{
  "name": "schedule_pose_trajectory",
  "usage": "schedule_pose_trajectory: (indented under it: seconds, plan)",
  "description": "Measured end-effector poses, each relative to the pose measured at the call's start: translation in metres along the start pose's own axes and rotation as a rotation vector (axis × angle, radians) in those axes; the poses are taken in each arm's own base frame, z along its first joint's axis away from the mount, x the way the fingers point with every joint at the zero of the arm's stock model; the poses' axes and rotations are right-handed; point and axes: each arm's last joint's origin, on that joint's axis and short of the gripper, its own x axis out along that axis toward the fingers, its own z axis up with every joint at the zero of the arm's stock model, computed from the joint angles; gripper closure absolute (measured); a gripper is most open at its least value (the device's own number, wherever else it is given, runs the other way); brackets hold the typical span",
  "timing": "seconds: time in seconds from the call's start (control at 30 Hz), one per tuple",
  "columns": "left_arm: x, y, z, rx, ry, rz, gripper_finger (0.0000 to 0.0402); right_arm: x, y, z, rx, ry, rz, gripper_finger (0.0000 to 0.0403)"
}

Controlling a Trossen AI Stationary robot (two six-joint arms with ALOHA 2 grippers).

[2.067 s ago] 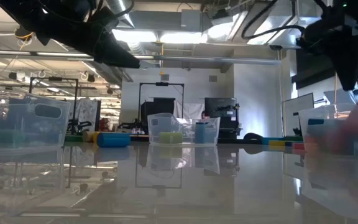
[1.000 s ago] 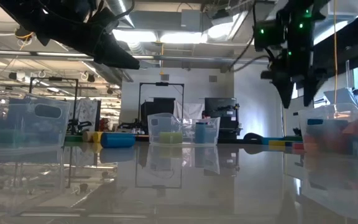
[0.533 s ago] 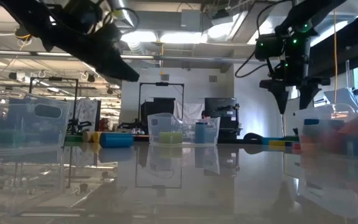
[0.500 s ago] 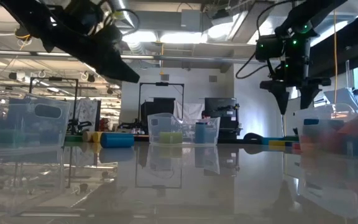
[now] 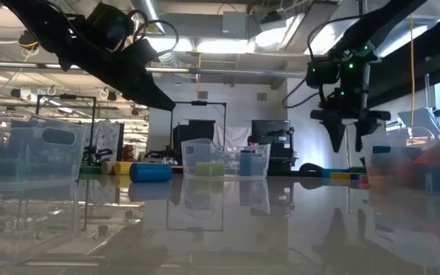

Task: Sort blocks by size
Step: Put the blue cylindrical block into the top transparent bin

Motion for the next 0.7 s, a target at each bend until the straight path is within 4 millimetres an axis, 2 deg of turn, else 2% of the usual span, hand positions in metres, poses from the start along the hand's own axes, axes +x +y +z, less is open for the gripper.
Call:
schedule_pose_trajectory:
  seconds: [0.17, 0.33, 0.43, 0.57, 0.7]
  plan:
    - [0.0, -0.001, -0.003, -0.017, 0.028, -0.007, 0.019, -0.015, 0.031, -0.013, -0.158, -0.033, 0.126, 0.011]
    - [-0.001, -0.01, -0.013, -0.05, 0.141, -0.051, 0.019, -0.026, 0.071, -0.036, -0.353, -0.106, 0.257, 0.011]
    - [-0.002, -0.015, -0.019, -0.125, 0.22, -0.073, 0.019, -0.031, 0.087, -0.046, -0.41, -0.147, 0.317, 0.011]
    - [0.001, -0.023, -0.027, -0.198, 0.298, -0.092, 0.019, -0.037, 0.099, -0.056, -0.451, -0.189, 0.351, 0.011]
    - [0.013, -0.032, -0.037, -0.226, 0.402, -0.087, 0.019, -0.037, 0.101, -0.057, -0.462, -0.206, 0.338, 0.011]
